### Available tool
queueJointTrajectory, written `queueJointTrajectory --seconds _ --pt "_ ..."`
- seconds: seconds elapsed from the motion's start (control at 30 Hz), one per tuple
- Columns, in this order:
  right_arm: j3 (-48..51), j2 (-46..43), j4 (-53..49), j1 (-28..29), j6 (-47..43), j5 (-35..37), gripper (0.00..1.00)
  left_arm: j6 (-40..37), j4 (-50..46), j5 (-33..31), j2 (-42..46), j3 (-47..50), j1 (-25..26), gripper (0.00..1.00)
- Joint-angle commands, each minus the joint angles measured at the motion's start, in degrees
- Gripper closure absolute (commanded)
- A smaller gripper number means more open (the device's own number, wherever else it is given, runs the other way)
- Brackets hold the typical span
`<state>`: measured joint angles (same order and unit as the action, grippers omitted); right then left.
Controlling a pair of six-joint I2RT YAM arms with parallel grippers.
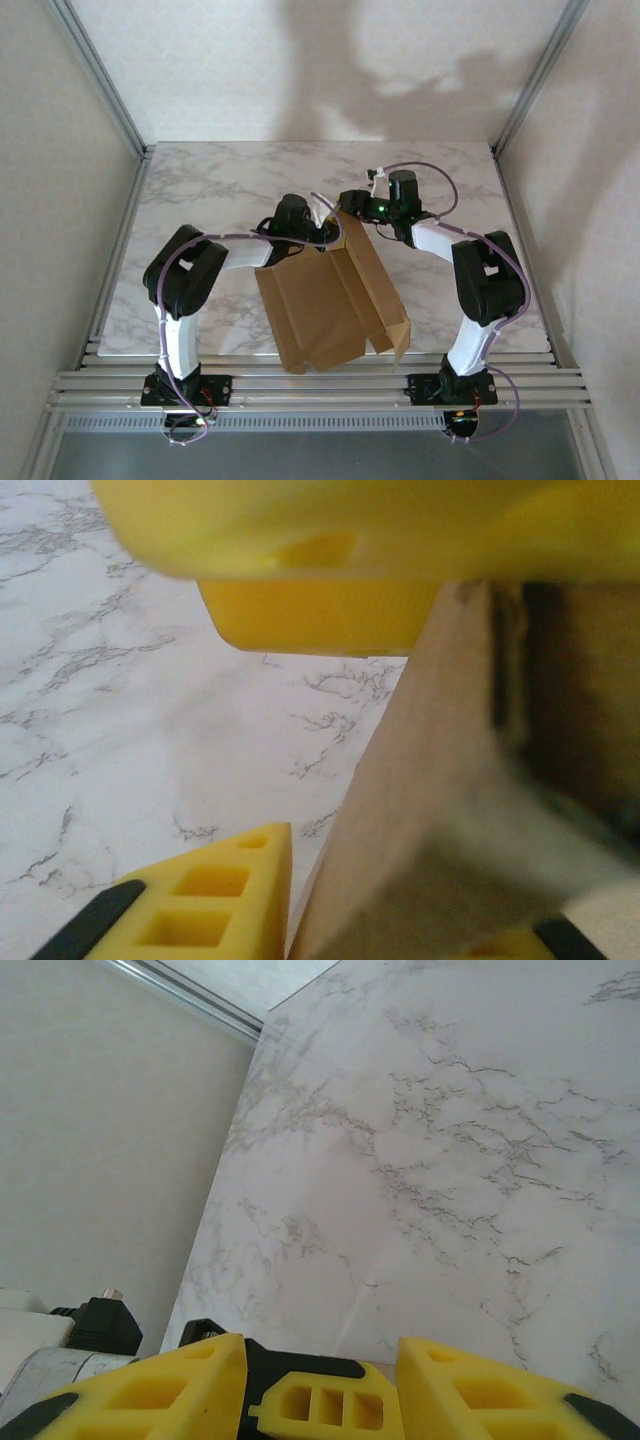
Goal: Fold the paper box
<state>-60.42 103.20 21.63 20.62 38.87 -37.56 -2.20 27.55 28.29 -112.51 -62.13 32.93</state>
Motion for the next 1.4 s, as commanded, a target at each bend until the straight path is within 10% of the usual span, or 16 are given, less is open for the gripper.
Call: queueJointTrajectory --seconds 0.0,0.57,1.37 --pt "1.12 1.49 -4.18 1.10 0.66 -2.73 0.56 2.17 0.99 -4.30 0.36 1.09 0.65 0.74" --pt "-7.05 -12.77 -26.83 -4.69 -7.25 2.41 0.20 7.53 5.57 -23.54 12.25 14.19 0.18 0.76" --pt "-4.41 -29.59 -46.41 -4.60 -16.68 11.64 0.18 29.59 8.88 -50.32 33.04 38.49 -2.19 0.66"
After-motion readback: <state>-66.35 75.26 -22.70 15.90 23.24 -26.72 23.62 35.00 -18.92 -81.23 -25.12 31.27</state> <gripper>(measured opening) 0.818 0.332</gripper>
